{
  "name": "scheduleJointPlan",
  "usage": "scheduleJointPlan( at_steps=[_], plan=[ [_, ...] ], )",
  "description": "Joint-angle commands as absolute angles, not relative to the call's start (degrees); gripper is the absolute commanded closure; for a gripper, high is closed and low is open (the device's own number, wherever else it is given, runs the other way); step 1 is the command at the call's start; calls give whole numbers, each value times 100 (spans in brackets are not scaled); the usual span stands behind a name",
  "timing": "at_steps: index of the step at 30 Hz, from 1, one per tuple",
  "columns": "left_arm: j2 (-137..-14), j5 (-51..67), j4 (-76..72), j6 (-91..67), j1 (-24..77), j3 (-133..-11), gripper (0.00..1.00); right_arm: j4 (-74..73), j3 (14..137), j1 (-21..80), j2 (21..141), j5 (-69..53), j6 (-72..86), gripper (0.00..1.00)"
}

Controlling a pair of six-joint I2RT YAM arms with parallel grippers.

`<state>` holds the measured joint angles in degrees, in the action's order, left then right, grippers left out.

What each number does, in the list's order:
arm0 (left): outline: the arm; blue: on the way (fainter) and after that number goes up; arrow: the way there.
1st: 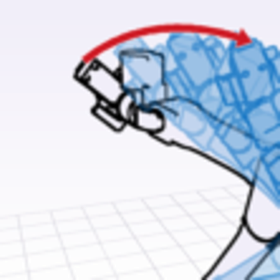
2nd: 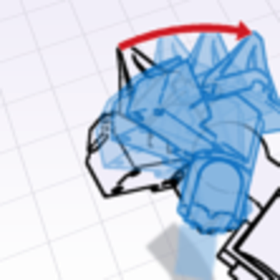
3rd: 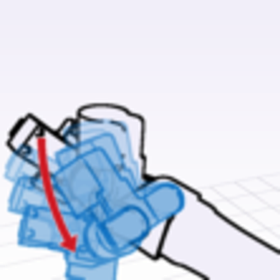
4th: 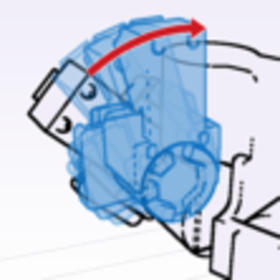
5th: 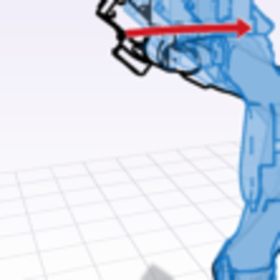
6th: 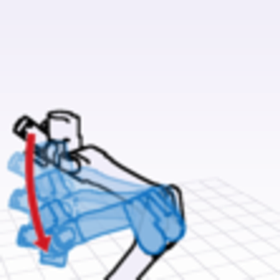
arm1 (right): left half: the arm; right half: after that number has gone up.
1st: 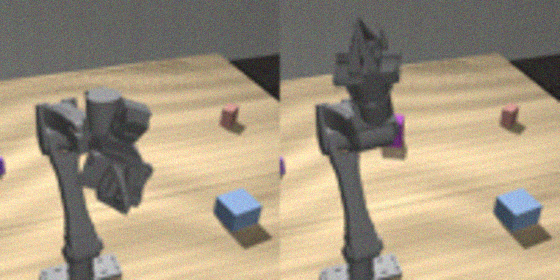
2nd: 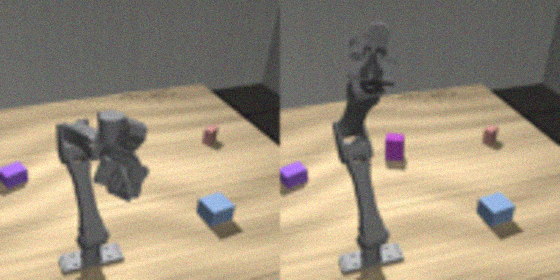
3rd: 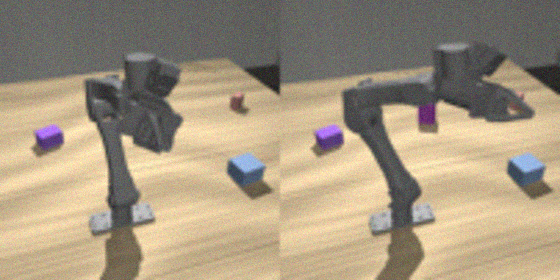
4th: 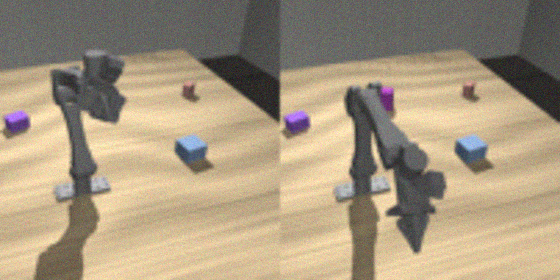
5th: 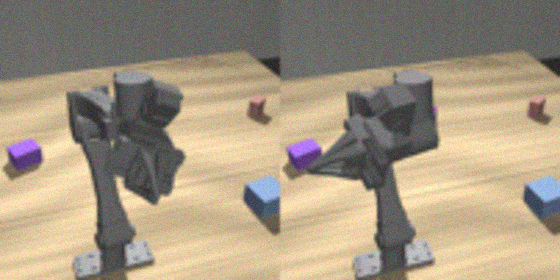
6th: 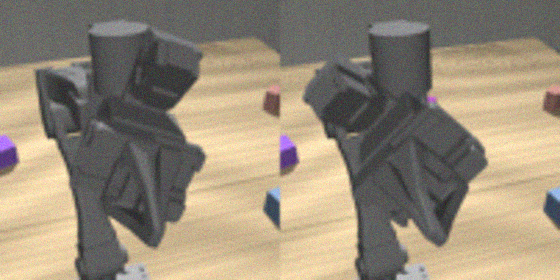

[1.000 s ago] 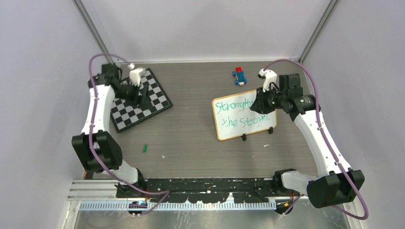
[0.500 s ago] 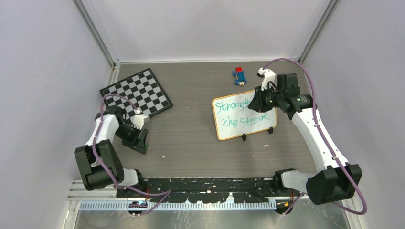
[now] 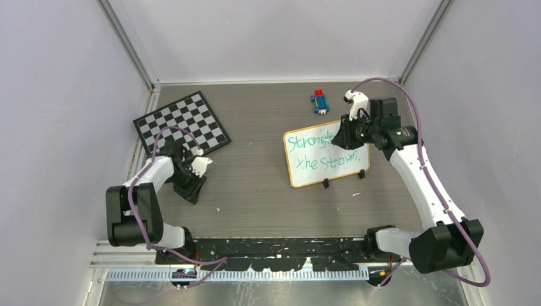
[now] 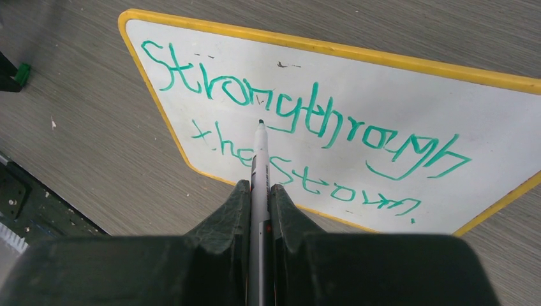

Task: Write a sentence on the whiteboard
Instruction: Pick up the pen cap from the center of the board, then insert the whiteboard marker without the cap into the pen cap.

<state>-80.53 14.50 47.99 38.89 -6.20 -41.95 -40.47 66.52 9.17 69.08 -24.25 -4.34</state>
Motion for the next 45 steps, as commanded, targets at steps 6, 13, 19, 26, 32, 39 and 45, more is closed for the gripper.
scheduleJointPlan(
  at_steps=[6, 13, 19, 26, 32, 39, 45],
  plan=[
    [-8064, 1175, 4203, 3803, -157, -4118, 86, -3791, 6567, 938, 6750, -2302, -473, 100],
    [-8145, 1479, 4334, 3518, 342, -4781, 100, -3847, 6615, 939, 6794, -2599, -338, 100],
    [-7681, 2194, 5321, 3553, 1223, -5939, 100, -3548, 6625, 947, 6646, -3280, 285, 100],
    [-7953, 2573, 6112, 3549, 2815, -7765, 100, -2823, 6585, 975, 6861, -4829, 1511, 100],
    [-8451, 2681, 6193, 3333, 3686, -8788, 100, -2761, 6700, 1400, 7134, -5316, 1878, 100],
    [-8733, 2840, 6259, 3310, 4179, -9322, 100, -2803, 6528, 1807, 7040, -5401, 1803, 100],
    [-8803, 2920, 6334, 3383, 4322, -9423, 100, -2833, 6498, 1919, 7012, -5466, 1801, 100]
  ],
)
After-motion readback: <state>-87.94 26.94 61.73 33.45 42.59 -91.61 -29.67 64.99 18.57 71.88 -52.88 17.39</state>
